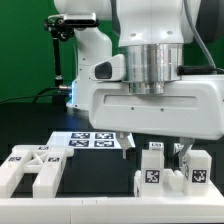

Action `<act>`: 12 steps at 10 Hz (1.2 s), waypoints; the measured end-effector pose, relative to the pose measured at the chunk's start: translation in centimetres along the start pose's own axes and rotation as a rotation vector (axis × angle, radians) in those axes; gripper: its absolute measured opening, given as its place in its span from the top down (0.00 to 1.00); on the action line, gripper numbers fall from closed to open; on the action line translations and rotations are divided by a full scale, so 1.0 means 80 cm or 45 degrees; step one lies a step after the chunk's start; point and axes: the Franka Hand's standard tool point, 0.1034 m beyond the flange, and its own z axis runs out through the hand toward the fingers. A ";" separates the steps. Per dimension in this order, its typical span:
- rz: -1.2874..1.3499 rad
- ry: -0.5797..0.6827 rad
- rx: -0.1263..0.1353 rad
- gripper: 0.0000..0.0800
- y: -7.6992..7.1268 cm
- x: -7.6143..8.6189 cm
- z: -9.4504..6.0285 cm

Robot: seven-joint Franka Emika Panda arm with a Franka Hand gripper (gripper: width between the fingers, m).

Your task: Assemble chair

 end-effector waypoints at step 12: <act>1.615 -0.066 0.022 0.64 -0.007 0.002 -0.002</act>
Offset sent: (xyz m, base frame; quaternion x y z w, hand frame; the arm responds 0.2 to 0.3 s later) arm 0.0000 0.0000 0.0000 0.0000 0.0000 0.1296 0.9916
